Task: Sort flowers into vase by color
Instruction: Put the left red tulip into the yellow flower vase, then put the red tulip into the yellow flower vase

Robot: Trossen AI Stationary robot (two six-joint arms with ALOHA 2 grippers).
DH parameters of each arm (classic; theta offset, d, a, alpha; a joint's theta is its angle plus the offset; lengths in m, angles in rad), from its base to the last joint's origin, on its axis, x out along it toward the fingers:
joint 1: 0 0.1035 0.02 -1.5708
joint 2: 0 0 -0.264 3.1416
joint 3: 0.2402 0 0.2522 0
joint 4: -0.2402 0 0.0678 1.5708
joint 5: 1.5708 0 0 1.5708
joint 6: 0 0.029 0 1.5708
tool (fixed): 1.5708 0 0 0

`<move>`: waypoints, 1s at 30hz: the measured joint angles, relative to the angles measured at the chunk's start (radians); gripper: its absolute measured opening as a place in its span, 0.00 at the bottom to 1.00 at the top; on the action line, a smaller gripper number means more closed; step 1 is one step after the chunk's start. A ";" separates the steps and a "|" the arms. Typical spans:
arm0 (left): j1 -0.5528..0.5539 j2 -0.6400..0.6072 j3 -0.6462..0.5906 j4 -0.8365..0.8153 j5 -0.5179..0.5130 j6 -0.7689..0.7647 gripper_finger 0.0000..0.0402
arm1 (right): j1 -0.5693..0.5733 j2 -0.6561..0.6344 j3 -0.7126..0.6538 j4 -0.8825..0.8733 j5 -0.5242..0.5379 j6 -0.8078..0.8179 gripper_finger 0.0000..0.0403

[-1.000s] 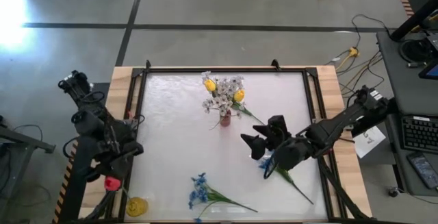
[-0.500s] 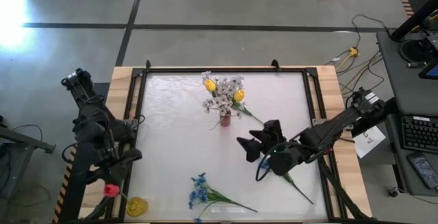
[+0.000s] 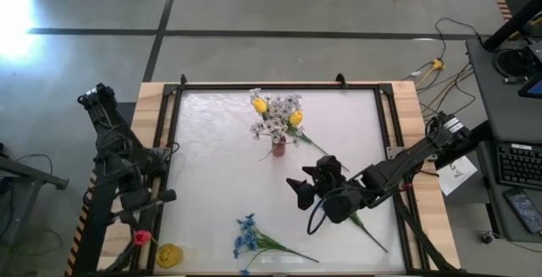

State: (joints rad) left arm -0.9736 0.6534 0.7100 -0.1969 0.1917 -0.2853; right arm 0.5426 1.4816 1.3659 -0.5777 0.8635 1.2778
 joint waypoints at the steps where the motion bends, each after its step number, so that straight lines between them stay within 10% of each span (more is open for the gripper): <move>1: -0.001 -0.001 0.009 -0.033 0.001 -0.024 0.16 | 0.000 0.005 0.000 0.000 0.000 -0.015 0.90; 9: -0.003 0.033 0.048 -0.182 0.113 -0.218 0.37 | -0.007 0.014 0.000 -0.017 -0.008 -0.125 0.90; 22: -0.048 0.143 0.249 -0.537 0.144 -0.468 0.40 | -0.025 0.012 0.000 -0.029 -0.008 -0.205 0.90; 30: -0.048 0.168 0.397 -0.765 0.002 -0.482 0.49 | -0.026 0.012 0.000 -0.089 -0.008 -0.208 0.90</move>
State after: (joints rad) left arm -1.0213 0.8217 1.1066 -0.9616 0.1932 -0.7668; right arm 0.5163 1.4933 1.3655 -0.6663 0.8558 1.0697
